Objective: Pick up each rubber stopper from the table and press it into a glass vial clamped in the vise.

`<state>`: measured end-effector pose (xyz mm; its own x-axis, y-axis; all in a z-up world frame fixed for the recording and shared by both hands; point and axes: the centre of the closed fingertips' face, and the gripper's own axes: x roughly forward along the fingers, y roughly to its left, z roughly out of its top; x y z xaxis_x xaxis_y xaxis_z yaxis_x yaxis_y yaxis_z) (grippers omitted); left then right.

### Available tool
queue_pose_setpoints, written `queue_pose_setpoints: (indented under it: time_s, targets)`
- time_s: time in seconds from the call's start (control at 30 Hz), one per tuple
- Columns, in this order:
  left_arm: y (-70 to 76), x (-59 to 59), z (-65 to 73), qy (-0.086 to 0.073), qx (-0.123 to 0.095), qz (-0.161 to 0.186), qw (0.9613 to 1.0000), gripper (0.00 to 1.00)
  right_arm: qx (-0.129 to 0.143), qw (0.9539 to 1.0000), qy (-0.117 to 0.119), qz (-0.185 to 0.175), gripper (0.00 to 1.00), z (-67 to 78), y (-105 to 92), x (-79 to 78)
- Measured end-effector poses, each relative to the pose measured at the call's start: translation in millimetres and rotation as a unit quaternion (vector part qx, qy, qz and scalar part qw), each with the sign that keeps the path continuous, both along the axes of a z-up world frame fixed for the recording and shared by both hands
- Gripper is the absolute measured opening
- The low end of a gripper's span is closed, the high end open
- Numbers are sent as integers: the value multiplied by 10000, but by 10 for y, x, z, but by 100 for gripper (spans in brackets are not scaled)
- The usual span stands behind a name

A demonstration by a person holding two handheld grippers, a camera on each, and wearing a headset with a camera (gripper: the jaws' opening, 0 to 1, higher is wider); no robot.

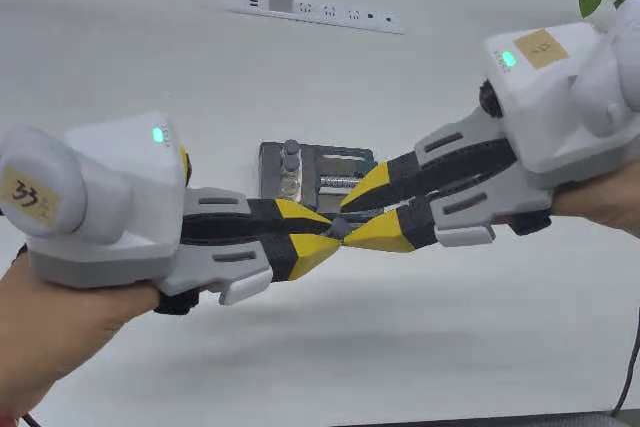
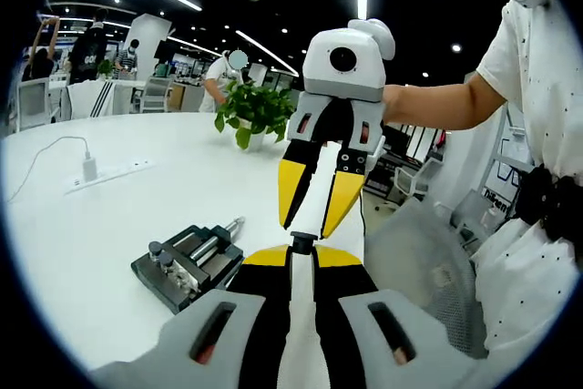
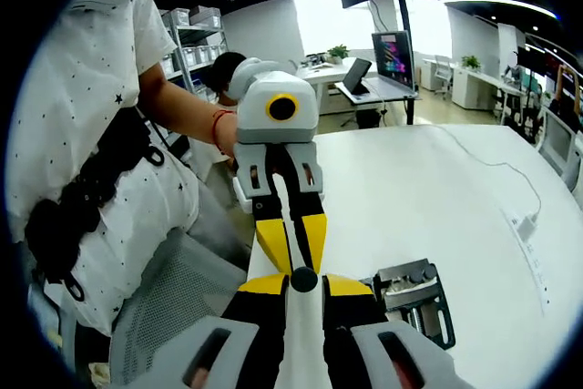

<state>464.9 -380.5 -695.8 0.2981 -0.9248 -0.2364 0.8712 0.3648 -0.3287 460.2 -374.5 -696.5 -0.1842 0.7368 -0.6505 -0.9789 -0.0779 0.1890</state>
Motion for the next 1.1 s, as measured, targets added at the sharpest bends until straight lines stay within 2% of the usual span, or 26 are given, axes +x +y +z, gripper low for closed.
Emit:
queue_pose_setpoints:
  time_s: [0.63, 1.1]
  targets:
    - [0, -2, 28, -33, -42, -65, 10000, 4, -31, 9999, 26, 115, 8, 28, 21, -43]
    - [-6, -39, -4, -55, 55, -162, 9998, 4, -63, 9998, 32, 178, 7, 1, 12, -80]
